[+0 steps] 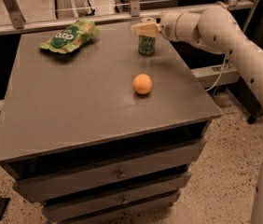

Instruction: Move green can near orange

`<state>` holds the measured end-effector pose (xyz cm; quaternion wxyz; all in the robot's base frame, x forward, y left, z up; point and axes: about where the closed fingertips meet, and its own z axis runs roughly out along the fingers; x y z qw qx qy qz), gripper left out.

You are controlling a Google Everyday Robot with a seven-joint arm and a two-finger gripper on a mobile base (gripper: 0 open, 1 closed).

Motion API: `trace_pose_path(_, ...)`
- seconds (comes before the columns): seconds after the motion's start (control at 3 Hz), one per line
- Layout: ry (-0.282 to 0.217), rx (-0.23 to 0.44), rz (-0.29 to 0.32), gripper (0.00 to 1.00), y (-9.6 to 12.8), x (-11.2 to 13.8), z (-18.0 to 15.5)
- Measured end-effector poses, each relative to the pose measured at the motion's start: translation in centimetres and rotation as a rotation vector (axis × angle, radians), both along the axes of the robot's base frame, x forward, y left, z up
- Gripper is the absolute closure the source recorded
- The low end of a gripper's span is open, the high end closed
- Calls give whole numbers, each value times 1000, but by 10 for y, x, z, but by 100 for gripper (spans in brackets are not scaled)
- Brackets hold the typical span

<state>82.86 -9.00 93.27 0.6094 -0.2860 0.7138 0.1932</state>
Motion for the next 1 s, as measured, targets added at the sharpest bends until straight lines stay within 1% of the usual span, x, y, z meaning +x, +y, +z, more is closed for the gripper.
trace_pose_path(0.33,18,10,5,46,2,-3,-3)
trace_pose_path(0.67,29,-16,19,70,4,-11,0)
trace_pose_path(1.0,20,-24,23,93,-1,-23,15)
